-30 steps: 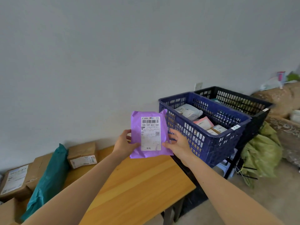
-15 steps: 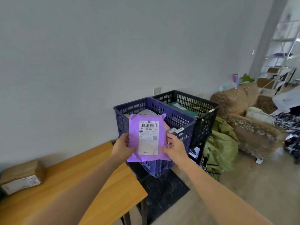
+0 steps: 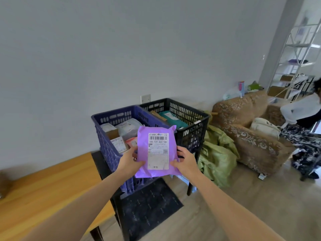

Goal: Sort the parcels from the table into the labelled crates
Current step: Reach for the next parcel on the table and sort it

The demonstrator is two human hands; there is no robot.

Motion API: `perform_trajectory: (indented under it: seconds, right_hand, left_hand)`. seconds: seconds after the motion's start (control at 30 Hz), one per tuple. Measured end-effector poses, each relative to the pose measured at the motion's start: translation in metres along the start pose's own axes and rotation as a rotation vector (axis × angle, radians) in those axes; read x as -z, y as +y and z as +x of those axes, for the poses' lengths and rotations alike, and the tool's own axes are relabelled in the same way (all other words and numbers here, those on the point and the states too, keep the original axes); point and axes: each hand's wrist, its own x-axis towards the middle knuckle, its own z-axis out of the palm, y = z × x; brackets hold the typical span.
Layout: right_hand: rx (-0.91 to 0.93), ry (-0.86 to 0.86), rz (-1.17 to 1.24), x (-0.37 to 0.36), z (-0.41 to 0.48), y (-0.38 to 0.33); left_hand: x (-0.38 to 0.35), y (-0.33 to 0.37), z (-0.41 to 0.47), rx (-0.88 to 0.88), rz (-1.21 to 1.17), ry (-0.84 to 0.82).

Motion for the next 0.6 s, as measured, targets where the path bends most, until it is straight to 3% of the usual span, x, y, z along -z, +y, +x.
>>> perform_trajectory:
  seconds: [0.33, 0.6]
  right_hand:
    - [-0.059, 0.071, 0.041, 0.074, 0.05, 0.037]
    - [-0.056, 0.133, 0.0, 0.134, 0.147, 0.044]
  left_hand:
    - [-0.078, 0.044, 0.052, -0.034, 0.052, -0.082]
    - [-0.134, 0.081, 0.14, -0.112, 0.0, -0.172]
